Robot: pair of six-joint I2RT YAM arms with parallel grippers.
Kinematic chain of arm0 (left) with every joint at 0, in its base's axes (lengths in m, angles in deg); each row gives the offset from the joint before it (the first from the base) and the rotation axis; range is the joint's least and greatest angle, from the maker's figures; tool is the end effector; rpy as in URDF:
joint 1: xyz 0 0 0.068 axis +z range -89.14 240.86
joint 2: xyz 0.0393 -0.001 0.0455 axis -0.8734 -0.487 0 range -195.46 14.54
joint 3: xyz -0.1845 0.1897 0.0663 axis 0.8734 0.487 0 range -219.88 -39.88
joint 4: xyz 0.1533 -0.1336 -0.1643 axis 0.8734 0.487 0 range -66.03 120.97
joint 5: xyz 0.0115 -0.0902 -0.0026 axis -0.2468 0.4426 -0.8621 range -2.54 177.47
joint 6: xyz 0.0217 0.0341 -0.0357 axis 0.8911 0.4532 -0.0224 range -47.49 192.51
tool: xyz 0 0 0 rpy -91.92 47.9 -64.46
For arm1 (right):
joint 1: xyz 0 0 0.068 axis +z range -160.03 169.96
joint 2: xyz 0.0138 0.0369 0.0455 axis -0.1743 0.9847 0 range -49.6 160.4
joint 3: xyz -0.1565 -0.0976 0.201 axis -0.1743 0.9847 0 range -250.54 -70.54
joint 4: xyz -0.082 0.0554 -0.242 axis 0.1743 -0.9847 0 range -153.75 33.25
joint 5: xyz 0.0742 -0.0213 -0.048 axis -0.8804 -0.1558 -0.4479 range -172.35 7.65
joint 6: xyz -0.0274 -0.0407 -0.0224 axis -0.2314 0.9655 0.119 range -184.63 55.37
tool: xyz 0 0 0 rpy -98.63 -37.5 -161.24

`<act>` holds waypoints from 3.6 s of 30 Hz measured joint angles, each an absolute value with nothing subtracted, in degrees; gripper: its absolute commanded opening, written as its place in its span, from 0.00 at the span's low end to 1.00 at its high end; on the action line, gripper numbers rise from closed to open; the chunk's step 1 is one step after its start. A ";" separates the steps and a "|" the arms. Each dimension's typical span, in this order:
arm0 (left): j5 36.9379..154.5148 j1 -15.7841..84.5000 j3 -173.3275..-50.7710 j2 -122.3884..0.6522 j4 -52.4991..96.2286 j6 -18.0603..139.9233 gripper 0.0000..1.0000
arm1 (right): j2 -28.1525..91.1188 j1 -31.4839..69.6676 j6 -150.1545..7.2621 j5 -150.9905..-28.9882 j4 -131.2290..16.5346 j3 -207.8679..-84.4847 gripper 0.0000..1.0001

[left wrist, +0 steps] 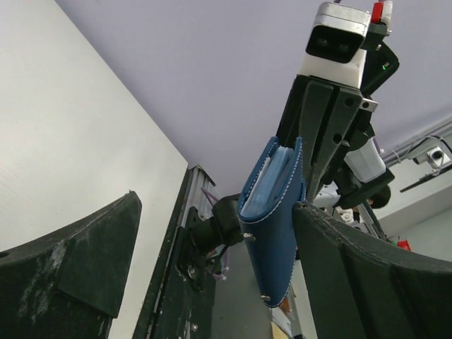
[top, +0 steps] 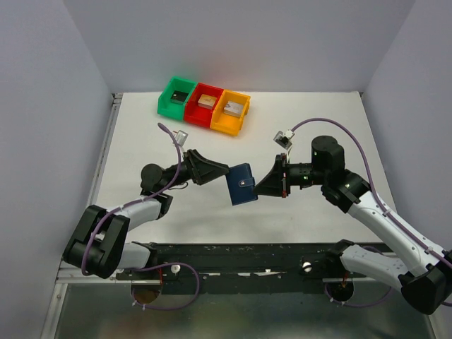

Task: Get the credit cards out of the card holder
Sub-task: Open the card holder.

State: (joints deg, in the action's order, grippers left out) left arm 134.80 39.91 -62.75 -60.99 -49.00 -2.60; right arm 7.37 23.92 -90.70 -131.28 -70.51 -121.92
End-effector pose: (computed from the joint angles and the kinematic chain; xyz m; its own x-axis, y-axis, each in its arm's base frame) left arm 0.2171 -0.1111 0.2449 -0.7732 -0.4054 -0.4877 0.5411 -0.0205 -0.8407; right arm 0.1655 0.1439 0.3384 -0.6674 -0.1013 -0.7377 -0.7388 0.2140 0.6390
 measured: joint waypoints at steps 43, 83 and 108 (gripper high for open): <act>140.85 36.08 -66.58 -60.35 -50.92 -4.63 0.52 | 9.38 23.92 -90.67 -132.17 -68.35 -121.92 0.01; 133.38 33.59 -76.41 -45.08 -17.11 16.59 0.00 | 3.44 24.84 -81.89 -108.28 -84.30 -130.33 0.74; 83.96 14.23 -103.23 -50.30 47.76 20.09 0.00 | 15.04 52.95 -75.16 -54.29 -90.34 -141.81 0.66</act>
State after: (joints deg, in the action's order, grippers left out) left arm 83.96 14.23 -103.23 -50.30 47.76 20.09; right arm 15.04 52.95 -75.16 -54.29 -90.34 -141.81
